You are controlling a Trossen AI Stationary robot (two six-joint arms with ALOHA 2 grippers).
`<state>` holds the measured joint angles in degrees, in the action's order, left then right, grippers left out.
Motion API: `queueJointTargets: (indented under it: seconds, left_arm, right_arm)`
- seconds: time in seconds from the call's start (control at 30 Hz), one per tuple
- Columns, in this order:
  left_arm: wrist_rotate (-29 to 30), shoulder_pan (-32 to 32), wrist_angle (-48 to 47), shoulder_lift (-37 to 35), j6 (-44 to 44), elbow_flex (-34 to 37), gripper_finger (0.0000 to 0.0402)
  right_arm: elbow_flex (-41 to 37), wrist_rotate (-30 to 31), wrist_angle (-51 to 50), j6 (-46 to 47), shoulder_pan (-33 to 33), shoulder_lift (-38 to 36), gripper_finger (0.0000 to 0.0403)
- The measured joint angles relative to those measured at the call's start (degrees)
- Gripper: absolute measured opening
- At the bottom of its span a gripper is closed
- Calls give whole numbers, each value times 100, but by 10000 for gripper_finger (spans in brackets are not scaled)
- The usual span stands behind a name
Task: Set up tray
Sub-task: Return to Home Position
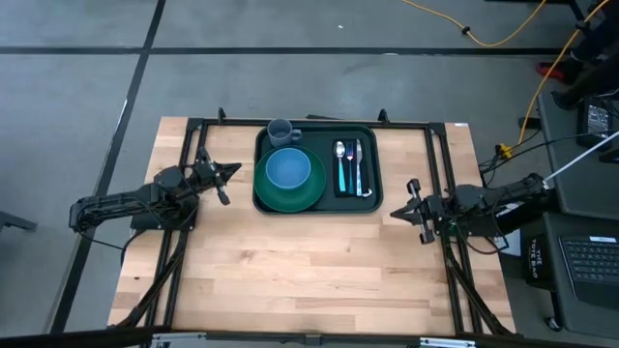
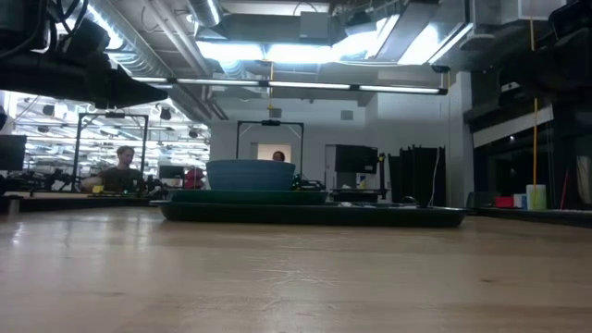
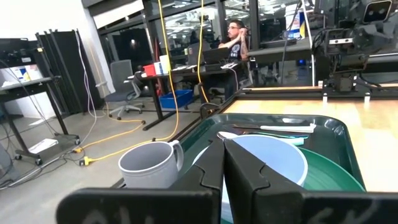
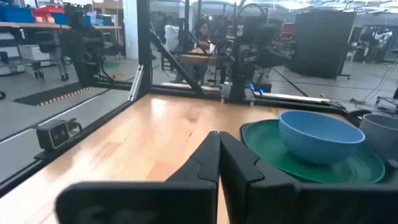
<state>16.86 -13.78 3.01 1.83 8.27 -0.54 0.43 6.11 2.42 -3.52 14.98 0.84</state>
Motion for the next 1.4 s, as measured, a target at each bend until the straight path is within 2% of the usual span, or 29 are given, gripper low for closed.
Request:
queueJointTargets:
  seconds: [0.27, 1.4]
  left_arm:
    - [0, 1, 1, 0, 0, 0, 2]
    - [1, 1, 2, 0, 0, 0, 5]
  right_arm:
    - [0, -15, 5, 349, -2, 51, 10]
    - [-2, -17, 9, 322, -2, 53, 10]
